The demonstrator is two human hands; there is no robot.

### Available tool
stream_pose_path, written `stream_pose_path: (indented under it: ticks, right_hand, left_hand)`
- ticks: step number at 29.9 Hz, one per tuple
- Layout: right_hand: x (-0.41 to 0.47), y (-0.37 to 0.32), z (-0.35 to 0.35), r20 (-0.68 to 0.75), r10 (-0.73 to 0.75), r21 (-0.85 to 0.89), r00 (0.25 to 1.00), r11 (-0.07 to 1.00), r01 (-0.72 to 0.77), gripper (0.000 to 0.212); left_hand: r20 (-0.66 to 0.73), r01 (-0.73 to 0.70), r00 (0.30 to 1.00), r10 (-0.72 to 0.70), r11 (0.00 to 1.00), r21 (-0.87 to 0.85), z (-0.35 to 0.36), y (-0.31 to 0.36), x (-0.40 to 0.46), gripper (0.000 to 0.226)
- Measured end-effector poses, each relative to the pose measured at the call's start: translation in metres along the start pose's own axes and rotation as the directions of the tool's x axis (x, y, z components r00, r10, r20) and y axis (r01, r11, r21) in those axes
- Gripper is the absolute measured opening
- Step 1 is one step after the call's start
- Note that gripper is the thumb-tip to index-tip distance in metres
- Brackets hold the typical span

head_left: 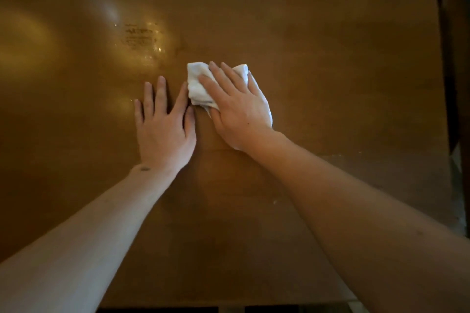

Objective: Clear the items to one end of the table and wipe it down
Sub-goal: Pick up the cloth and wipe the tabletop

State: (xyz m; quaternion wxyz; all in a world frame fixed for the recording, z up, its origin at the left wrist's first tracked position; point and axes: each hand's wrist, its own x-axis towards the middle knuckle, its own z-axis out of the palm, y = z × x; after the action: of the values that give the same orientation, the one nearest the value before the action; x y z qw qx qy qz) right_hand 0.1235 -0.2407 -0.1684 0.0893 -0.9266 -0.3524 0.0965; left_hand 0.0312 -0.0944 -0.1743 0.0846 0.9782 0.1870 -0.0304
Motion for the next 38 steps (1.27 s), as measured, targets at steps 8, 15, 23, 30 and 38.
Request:
stream_pose_path:
  ticks: [8, 15, 23, 30, 38]
  right_hand:
    - [-0.066, 0.065, -0.01, -0.004, 0.088, 0.056, 0.996, 0.995, -0.088, 0.055]
    - [-0.117, 0.15, -0.021, -0.028, 0.23, 0.104, 0.973, 0.969, -0.226, 0.06]
    - [-0.193, 0.236, -0.037, -0.124, 0.525, 0.189, 0.842, 0.846, -0.499, 0.061]
    - [-0.237, 0.221, -0.028, -0.183, 0.732, 0.254, 0.657, 0.681, -0.687, 0.056]
    - [-0.213, 0.14, -0.001, -0.235, 0.912, 0.305, 0.336, 0.397, -0.866, 0.058]
  left_hand:
    - [0.114, -0.031, 0.993, 0.021, 0.996, 0.089, 0.008, 0.084, -0.044, 0.057]
    - [0.113, 0.0, 0.994, -0.011, 0.995, 0.097, 0.02, 0.116, -0.06, 0.063]
    - [0.174, -0.017, 0.985, 0.001, 0.995, 0.094, 0.015, 0.134, -0.082, 0.075]
    - [0.148, -0.043, 0.988, 0.036, 0.998, 0.045, 0.014, 0.127, -0.105, 0.068]
    - [0.144, 0.127, 0.981, -0.13, 0.991, 0.033, 0.004, 0.061, -0.132, 0.064]
